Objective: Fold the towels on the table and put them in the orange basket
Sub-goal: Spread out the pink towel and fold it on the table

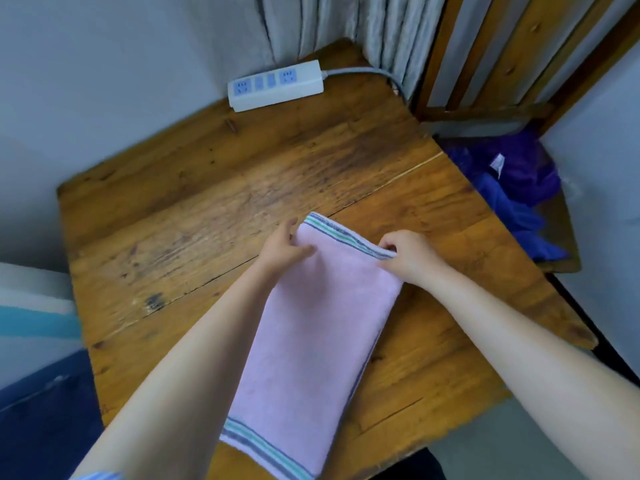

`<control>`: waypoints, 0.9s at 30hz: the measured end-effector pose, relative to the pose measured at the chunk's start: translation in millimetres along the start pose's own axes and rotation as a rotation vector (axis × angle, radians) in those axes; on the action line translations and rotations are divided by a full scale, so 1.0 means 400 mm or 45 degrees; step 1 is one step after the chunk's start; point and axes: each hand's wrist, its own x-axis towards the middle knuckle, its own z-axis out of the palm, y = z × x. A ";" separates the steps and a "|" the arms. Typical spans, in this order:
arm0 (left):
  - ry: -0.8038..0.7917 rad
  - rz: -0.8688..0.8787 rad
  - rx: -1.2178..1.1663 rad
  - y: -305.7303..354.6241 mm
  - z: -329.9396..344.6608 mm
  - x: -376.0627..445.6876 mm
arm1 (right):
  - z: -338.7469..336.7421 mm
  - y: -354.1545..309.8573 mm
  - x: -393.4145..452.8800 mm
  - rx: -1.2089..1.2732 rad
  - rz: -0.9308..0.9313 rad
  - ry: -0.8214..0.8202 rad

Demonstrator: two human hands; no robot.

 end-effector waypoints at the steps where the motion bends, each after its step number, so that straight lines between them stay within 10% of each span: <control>1: -0.010 -0.018 -0.107 0.016 -0.002 0.023 | -0.022 0.003 0.029 -0.037 -0.036 0.006; 15: -0.053 0.187 -0.049 0.167 -0.110 0.142 | -0.165 -0.056 0.165 -0.375 -0.334 0.221; 22: 0.096 0.589 0.481 0.174 -0.190 -0.039 | -0.176 -0.116 0.013 -0.374 -0.590 0.543; 27: 0.036 1.014 0.773 0.078 -0.183 -0.168 | -0.123 -0.125 -0.149 -0.416 -0.685 0.399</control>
